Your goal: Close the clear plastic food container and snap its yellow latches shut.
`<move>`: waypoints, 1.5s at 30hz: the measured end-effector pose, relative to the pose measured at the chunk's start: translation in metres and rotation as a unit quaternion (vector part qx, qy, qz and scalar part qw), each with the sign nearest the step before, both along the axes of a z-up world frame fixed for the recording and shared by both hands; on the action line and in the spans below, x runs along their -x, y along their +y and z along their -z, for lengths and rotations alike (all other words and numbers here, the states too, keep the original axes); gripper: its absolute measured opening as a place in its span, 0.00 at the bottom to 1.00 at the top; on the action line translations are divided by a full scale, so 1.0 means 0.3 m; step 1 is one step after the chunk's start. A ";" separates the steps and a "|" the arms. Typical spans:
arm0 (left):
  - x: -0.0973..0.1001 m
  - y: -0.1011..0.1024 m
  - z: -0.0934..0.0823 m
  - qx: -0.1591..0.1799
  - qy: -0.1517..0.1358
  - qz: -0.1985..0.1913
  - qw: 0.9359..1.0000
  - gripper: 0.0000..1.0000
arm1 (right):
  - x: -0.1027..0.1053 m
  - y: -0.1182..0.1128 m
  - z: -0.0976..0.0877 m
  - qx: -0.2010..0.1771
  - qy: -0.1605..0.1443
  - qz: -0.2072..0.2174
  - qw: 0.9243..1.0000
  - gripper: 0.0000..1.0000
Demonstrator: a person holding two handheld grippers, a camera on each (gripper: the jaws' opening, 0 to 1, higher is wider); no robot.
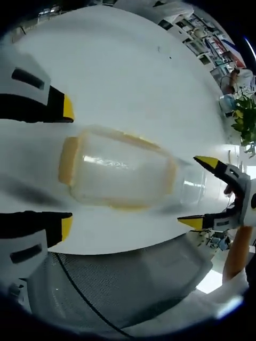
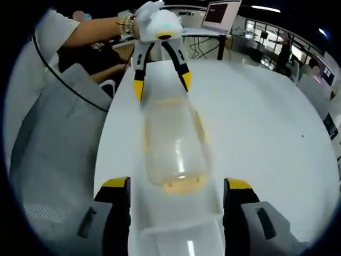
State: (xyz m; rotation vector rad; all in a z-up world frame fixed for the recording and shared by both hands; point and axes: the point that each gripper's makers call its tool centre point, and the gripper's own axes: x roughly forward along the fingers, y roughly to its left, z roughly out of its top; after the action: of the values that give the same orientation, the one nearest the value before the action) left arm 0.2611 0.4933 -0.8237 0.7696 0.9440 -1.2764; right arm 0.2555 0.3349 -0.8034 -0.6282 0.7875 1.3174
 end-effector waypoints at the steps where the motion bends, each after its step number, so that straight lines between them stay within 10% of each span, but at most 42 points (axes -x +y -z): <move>1: -0.001 0.000 0.003 -0.002 0.001 0.002 1.000 0.62 | 0.001 0.000 0.005 0.003 0.001 -0.003 1.000 0.67; 45: -0.020 -0.006 0.041 -0.009 0.005 0.045 0.999 0.40 | -0.017 0.022 0.104 0.067 -0.019 -0.081 0.994 0.40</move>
State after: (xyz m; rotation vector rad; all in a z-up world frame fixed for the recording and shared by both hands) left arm 0.2672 0.4917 -0.8361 0.8282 0.9401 -1.3515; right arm 0.2605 0.3416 -0.8346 -0.8362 0.8112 1.4043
